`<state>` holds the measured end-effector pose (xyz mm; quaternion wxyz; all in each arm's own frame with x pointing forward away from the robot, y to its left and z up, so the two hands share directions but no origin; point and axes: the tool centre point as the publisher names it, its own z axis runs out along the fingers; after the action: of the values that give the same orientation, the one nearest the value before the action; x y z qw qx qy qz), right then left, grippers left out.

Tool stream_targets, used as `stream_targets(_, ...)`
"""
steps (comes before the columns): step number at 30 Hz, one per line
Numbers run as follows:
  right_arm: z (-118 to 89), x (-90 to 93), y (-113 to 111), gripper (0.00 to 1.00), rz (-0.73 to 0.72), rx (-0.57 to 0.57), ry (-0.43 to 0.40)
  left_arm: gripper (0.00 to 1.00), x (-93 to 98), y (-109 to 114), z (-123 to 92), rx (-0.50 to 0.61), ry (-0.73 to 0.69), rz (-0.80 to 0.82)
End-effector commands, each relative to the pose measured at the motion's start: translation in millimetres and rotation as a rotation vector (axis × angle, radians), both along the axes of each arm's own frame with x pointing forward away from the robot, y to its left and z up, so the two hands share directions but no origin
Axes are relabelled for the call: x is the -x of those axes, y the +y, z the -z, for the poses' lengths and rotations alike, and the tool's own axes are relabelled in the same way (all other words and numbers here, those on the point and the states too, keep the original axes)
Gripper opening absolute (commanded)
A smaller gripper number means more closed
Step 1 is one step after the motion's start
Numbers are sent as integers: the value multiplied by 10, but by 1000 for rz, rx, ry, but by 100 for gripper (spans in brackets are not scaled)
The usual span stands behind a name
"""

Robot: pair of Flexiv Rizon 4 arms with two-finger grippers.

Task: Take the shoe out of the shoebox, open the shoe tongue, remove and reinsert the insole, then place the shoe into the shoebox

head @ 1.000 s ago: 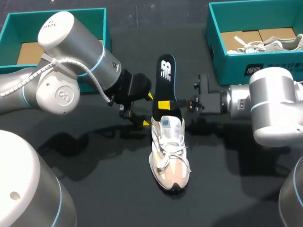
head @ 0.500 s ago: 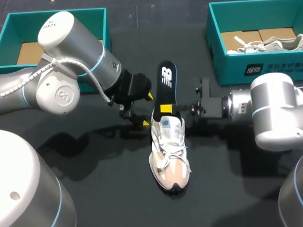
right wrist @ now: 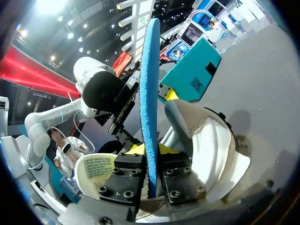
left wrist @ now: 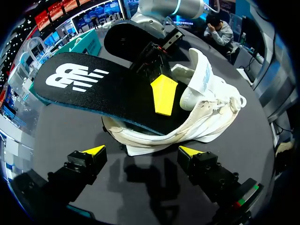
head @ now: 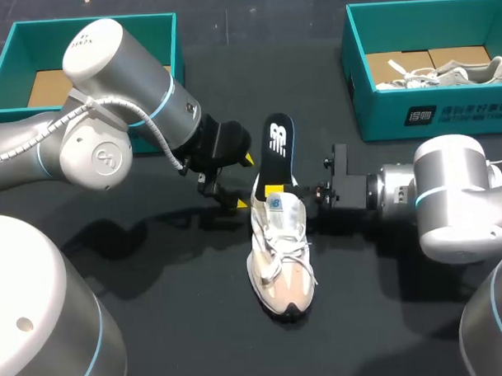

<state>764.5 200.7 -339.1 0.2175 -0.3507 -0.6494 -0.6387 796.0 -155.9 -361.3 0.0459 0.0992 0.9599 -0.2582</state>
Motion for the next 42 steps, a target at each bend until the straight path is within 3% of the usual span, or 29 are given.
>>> stream_targets(1, -142, -40, -9, 37, -4, 32, -22, 100, 3, -5, 1, -2, -1, 0)
stream_targets(10, -279, -218, -58, 20, -30, 56, -67, 100, 3, -5, 1, -2, -1, 0)
stream_targets(14, -290, -254, -76, 0, -42, 45, -79, 100, 3, -5, 1, -2, -1, 0)
stream_targets(23, -137, -175, -39, 0, -70, -8, -60, 100, 3, -5, 1, -2, -1, 0)
stream_targets(30, 28, 54, 26, 0, -59, -56, 0, 100, 3, -5, 1, -2, -1, 0)
stream_targets(36, 18, 81, 63, 0, -71, -65, 8, 100, 3, -5, 1, -2, -1, 0)
stream_targets(38, -32, 44, 69, 21, -83, -50, -4, 100, 3, -5, 1, -2, -1, 0)
stream_targets(42, -140, -36, 58, 33, -101, -25, -26, 100, 3, -5, 1, -2, -1, 0)
